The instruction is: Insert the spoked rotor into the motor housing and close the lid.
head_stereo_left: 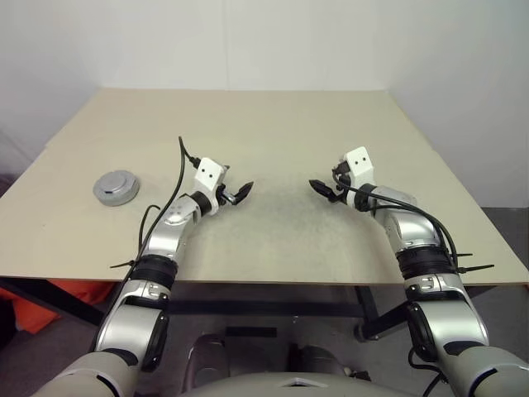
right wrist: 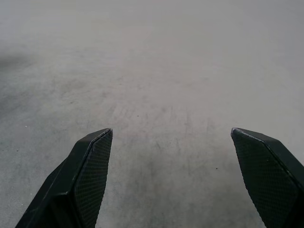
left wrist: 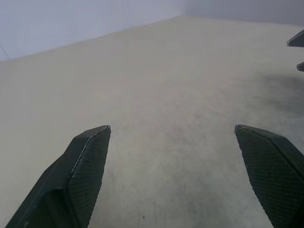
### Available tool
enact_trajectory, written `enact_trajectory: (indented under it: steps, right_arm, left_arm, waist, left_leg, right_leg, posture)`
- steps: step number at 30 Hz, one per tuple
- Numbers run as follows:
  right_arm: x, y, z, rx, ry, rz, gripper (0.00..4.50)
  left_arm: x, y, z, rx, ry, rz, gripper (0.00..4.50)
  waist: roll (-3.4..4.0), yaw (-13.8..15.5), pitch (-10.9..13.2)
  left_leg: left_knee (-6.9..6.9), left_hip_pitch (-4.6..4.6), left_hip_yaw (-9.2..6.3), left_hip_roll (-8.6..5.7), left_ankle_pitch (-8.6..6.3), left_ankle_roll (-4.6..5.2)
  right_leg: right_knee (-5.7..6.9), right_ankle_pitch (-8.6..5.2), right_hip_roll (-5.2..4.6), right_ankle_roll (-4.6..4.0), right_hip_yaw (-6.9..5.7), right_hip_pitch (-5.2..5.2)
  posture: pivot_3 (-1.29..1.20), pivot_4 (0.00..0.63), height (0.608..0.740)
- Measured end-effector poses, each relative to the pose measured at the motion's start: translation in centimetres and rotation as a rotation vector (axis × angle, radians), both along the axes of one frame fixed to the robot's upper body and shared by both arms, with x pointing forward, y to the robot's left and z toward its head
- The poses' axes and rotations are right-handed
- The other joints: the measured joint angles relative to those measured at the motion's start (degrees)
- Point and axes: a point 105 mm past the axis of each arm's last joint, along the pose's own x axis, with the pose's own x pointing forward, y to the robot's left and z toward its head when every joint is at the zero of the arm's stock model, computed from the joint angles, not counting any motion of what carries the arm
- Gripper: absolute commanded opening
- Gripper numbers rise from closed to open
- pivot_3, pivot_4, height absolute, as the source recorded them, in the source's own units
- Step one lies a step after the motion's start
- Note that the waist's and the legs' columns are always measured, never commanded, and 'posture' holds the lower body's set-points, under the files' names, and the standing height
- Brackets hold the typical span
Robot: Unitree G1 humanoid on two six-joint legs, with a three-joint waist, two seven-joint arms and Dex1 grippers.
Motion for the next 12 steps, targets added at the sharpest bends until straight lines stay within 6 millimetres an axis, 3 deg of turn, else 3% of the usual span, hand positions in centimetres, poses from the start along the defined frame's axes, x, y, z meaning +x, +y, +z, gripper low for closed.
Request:
enact_trajectory:
  steps: [12]
  right_arm:
    - [-0.14,-0.20,-0.19,-0.004,0.003,-0.004,4.10]
  left_arm:
    - [0.13,-0.40,0.18,-0.006,-0.005,-0.009,4.39]
  waist:
    - [0.00,0.0,0.0]
  left_leg:
    - [-0.01,0.00,0.00,0.00,0.00,0.00]
  right_leg:
    - [-0.02,0.00,0.00,0.00,0.00,0.00]
  posture:
    - [0.00,0.000,0.740]
